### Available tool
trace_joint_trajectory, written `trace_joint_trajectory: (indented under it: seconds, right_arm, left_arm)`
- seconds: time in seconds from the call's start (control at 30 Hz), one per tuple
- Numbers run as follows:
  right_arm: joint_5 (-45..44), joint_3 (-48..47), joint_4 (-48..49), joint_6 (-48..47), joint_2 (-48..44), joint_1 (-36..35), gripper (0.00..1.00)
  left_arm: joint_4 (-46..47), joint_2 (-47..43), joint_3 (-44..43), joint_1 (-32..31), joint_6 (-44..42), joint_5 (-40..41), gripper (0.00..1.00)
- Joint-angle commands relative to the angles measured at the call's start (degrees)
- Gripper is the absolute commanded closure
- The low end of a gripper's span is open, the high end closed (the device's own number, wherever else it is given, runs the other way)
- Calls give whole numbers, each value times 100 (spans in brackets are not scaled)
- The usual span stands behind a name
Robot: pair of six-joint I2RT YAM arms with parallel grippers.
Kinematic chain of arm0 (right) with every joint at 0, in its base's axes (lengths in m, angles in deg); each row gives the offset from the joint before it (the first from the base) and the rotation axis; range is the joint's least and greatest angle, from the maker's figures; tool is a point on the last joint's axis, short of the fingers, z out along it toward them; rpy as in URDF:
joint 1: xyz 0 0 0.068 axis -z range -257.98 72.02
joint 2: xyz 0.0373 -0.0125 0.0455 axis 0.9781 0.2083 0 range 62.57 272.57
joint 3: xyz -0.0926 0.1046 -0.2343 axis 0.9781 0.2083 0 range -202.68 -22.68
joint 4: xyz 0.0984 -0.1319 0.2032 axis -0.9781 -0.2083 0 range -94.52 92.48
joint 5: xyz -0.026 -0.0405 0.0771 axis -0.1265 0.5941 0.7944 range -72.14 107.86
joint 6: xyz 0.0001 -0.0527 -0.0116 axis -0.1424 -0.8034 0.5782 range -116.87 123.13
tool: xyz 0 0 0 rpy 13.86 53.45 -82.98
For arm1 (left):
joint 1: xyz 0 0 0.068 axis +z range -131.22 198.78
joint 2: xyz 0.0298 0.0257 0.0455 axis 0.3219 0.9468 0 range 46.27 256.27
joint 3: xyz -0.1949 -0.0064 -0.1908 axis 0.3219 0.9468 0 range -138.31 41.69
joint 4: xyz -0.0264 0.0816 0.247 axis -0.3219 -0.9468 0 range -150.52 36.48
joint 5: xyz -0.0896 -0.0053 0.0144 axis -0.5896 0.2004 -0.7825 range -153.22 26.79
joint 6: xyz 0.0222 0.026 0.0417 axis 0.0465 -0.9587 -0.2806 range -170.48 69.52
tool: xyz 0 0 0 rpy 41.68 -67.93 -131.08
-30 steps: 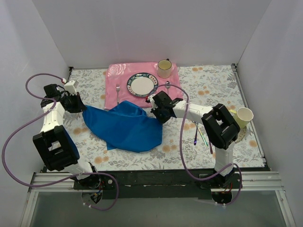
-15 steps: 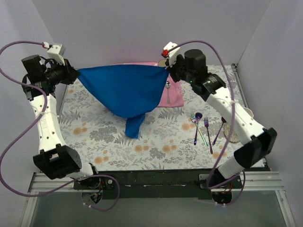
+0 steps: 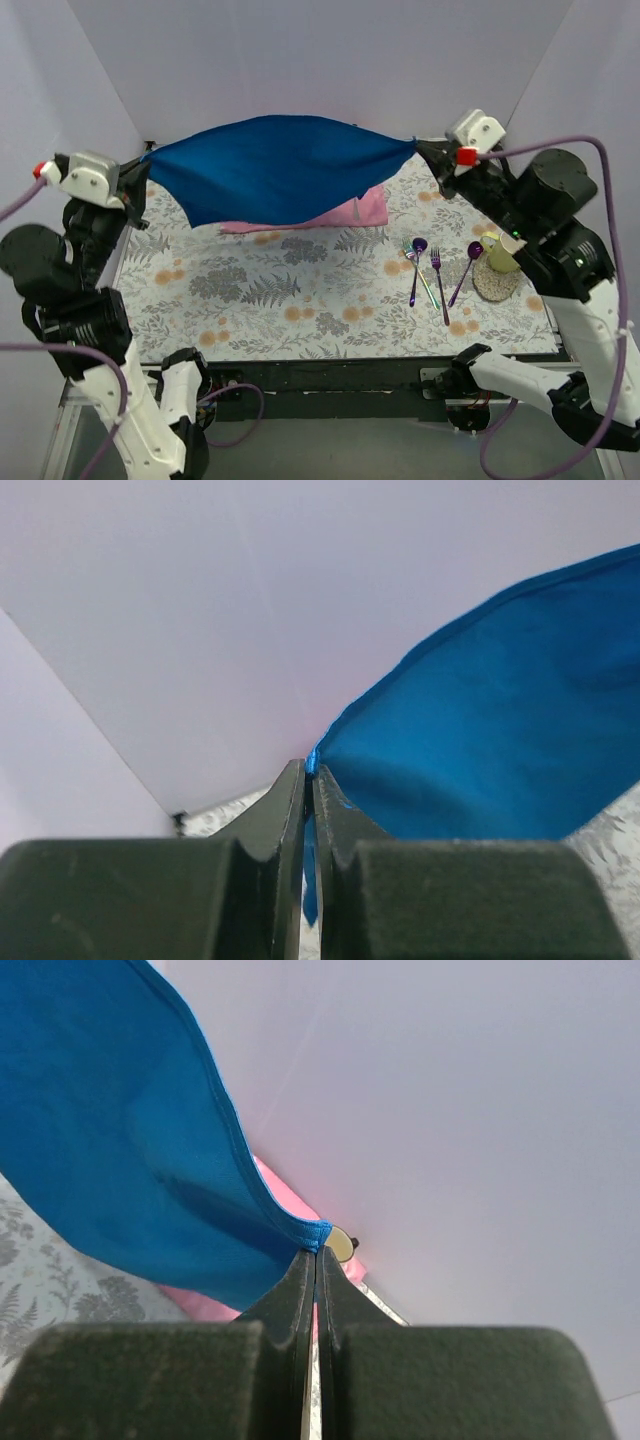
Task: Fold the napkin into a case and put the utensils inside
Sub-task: Flatten out the crumpled napkin at the center of the board.
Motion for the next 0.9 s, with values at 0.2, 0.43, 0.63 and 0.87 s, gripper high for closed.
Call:
trace_joint_trajectory:
  seconds: [0.2,0.43,0.63,0.87]
  right_arm:
    - [561,-650,-1235,710,-585,-33,99]
    - [-17,-317,-1245,983,-120,-42,99]
    - [-1011,734,-282,887,549,-33,99]
    - [-1557,1740,1337,658,1550,274,99]
  left_arm:
    - [-775,-497,-556,10,-226,826,100]
    - [-864,74,-118,10,-314,1179,100]
    - [-22,531,1162,10,-235,519,100]
    - [1112,1830,2036,-235,-174,641,100]
